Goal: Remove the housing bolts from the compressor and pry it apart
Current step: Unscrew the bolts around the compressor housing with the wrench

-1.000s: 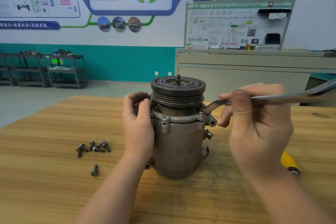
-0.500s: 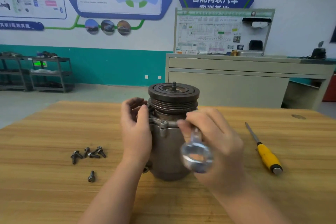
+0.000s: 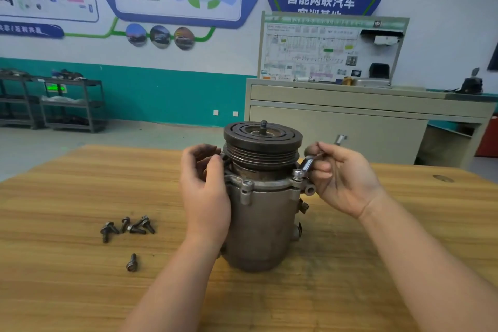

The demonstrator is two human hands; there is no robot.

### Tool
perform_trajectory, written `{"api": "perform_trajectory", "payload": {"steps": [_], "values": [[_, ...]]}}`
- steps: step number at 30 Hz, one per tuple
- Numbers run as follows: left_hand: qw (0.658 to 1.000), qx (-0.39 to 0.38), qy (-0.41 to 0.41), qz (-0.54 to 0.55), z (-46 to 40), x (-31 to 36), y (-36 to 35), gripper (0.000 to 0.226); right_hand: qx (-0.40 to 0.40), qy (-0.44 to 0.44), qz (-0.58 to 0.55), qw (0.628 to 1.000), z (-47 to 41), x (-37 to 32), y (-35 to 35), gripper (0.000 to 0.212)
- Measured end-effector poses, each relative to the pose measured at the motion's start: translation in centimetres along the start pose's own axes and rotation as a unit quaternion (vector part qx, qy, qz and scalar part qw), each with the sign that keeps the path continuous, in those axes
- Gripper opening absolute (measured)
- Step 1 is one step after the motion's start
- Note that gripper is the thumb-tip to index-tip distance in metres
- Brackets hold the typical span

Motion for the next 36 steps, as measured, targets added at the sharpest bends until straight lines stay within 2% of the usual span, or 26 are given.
{"api": "perform_trajectory", "payload": {"steps": [1, 3, 5, 7, 10, 12, 17, 19, 21, 24, 25, 26, 27, 28, 30, 31, 33, 36], "values": [[1.000, 0.001, 0.000, 0.003, 0.0, 0.0, 0.0, 0.014, -0.012, -0.019, 0.001, 1.000, -0.3, 0.0, -0.3, 0.024], [1.000, 0.002, -0.001, 0.009, 0.0, 0.1, 0.0, 0.013, -0.015, -0.003, -0.018, 1.000, -0.4, -0.6, -0.9, 0.024], [1.000, 0.002, -0.005, 0.010, 0.0, 0.2, -0.1, 0.013, 0.013, 0.086, -0.031, 0.996, 0.2, -2.0, -1.0, 0.029], [1.000, 0.004, -0.008, 0.008, -0.1, 0.3, -0.1, 0.013, 0.057, 0.218, 0.011, 0.974, 2.1, -3.8, -1.0, 0.030], [1.000, 0.009, -0.010, 0.012, -0.1, 0.3, 0.0, 0.011, 0.072, 0.393, 0.143, 0.905, 5.9, -5.6, -2.6, 0.027], [1.000, 0.006, -0.010, 0.012, 0.0, 0.4, -0.1, 0.011, 0.046, 0.464, 0.241, 0.851, 7.9, -5.6, -4.5, 0.024], [1.000, -0.001, -0.008, 0.007, 0.1, 0.2, 0.0, 0.012, -0.050, 0.496, 0.412, 0.763, 9.7, -3.1, -7.6, 0.019], [1.000, -0.003, -0.005, 0.009, 0.1, 0.2, -0.1, 0.012, -0.103, 0.522, 0.477, 0.700, 10.4, -2.2, -9.2, 0.020], [1.000, 0.000, -0.006, 0.015, 0.0, 0.3, 0.0, 0.011, -0.148, 0.550, 0.541, 0.619, 11.2, -0.9, -10.7, 0.028], [1.000, -0.002, -0.002, 0.024, -0.1, 0.1, 0.0, 0.012, -0.174, 0.595, 0.624, 0.476, 12.5, 1.5, -11.6, 0.037], [1.000, -0.003, 0.000, 0.026, -0.1, 0.0, 0.0, 0.012, -0.174, 0.600, 0.636, 0.453, 12.8, 2.0, -11.1, 0.038], [1.000, -0.001, -0.003, 0.025, -0.1, 0.1, 0.0, 0.012, -0.170, 0.602, 0.633, 0.457, 12.9, 2.2, -10.2, 0.038], [1.000, 0.000, -0.009, 0.021, -0.1, 0.1, 0.0, 0.011, -0.163, 0.602, 0.611, 0.488, 13.0, 2.0, -9.2, 0.037], [1.000, 0.001, -0.015, 0.015, -0.1, 0.2, 0.0, 0.011, -0.159, 0.600, 0.565, 0.544, 13.1, 1.6, -8.0, 0.034], [1.000, 0.002, -0.018, 0.009, 0.0, 0.3, 0.0, 0.010, -0.167, 0.579, 0.416, 0.681, 12.7, 0.6, -5.8, 0.028], [1.000, 0.003, -0.017, 0.009, 0.0, 0.3, 0.1, 0.010, -0.161, 0.568, 0.337, 0.733, 12.3, 0.0, -4.8, 0.026], [1.000, 0.006, -0.016, 0.007, 0.0, 0.2, 0.1, 0.011, -0.111, 0.530, 0.208, 0.815, 11.0, -1.3, -3.1, 0.026], [1.000, 0.013, -0.016, 0.007, 0.0, 0.2, 0.1, 0.012, -0.010, 0.389, 0.057, 0.919, 6.4, -2.3, -0.8, 0.034]]}}
Point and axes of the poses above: each hand's wrist, its own z-axis away from the middle knuckle, its own y-axis out of the back of the hand, x = y × z, the point moved 8 cm from there along -z, towards the middle knuckle, and after that the axes turned 13 degrees about -z, right-handed, at the moved point
